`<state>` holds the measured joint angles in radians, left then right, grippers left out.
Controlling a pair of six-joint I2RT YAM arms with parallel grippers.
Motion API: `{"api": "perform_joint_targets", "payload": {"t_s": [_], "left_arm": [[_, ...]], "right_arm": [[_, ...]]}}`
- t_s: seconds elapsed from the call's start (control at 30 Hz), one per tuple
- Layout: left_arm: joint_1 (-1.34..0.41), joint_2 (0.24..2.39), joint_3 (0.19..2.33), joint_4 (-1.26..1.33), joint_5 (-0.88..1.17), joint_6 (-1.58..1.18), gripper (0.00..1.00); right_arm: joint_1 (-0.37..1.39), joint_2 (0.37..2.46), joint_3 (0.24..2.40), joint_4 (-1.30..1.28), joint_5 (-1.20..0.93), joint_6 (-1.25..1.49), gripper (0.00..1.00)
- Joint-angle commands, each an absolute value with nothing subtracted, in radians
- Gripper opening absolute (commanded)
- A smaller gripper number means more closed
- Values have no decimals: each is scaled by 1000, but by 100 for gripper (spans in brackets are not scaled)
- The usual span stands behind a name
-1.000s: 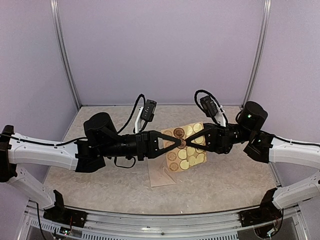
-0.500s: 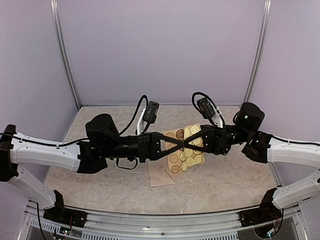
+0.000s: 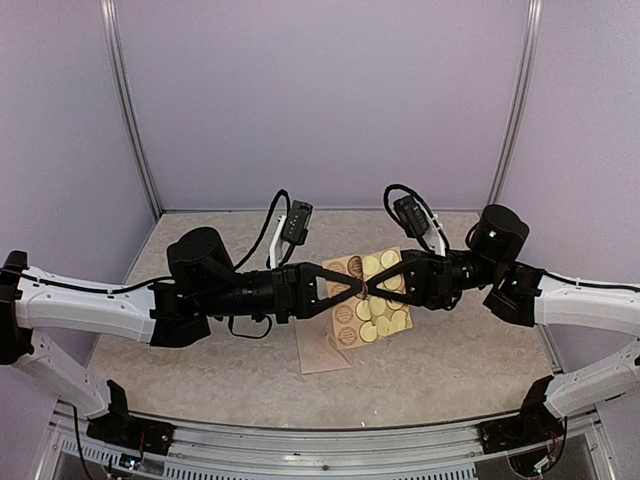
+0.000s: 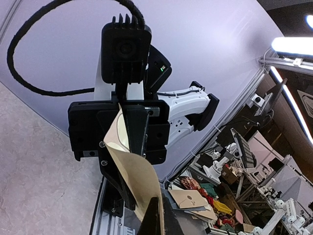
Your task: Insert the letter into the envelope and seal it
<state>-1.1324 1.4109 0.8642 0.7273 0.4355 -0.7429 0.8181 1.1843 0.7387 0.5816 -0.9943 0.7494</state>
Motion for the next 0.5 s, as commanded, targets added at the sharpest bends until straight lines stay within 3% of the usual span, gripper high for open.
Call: {"api": "perform_joint_targets", "payload": {"t_s": [0.0, 0.47], "left_arm": [[-1116, 1386, 854, 726, 386, -731, 0], [-1115, 1378, 862, 665, 347, -721, 0]], "right_arm": [[837, 1170, 745, 595, -1029, 741, 0], [837, 1173, 748, 603, -1029, 748, 0]]}}
